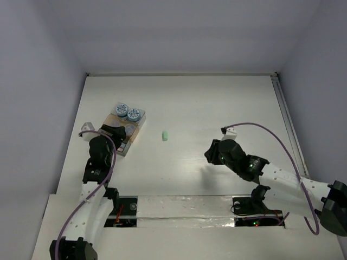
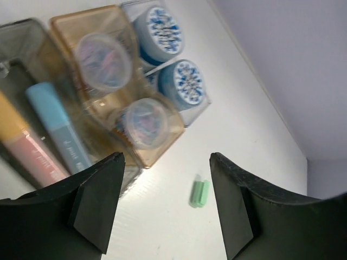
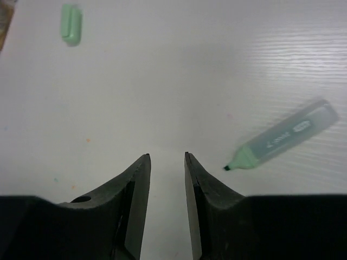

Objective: Sort the stationery into containers
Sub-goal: Place the pen in the storage box, then pick up the pen from the center of the board.

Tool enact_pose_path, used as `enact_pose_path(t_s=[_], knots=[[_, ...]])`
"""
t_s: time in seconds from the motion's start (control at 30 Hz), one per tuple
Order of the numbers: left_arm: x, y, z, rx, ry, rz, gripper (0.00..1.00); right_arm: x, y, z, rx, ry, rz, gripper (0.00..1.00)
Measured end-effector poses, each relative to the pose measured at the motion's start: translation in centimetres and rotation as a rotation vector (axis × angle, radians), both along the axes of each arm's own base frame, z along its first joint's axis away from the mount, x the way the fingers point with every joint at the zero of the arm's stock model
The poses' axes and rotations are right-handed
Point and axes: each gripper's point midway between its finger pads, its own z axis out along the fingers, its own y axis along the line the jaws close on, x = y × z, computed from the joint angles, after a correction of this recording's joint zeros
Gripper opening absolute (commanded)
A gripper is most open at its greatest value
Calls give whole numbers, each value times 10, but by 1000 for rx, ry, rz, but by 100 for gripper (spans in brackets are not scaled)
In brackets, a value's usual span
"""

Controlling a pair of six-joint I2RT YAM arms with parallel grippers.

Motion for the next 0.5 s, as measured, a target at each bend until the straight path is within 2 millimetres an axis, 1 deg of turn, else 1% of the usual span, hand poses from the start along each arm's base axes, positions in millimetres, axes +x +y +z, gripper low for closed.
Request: enact_pose_path(t_s=[0.07,0.13,0.2,0.3,0.37,0.43,0.5], knots=[[2,-9,14,18,-37,-55,60,7,-17,-1,-53,3,-76,43],[3,-21,28,35,-76,-122,59,16,-34,-2,-92,15,-157,63],[2,-33,40,49,-112,-190,59,25,-52,-4,-131,33,-235,78],[-3,-55,52,63,-163,-296,59,33,-79,-17,-191,87,-327,86],[-10,-72,59,66,-195,-373,59,35,-94,-28,-227,129,-371,87],[-18,-90,68,67,-236,-453,59,35,-103,-37,-255,168,-396,88],[-26,-107,76,68,-274,-524,59,34,-106,-44,-280,206,-399,85]])
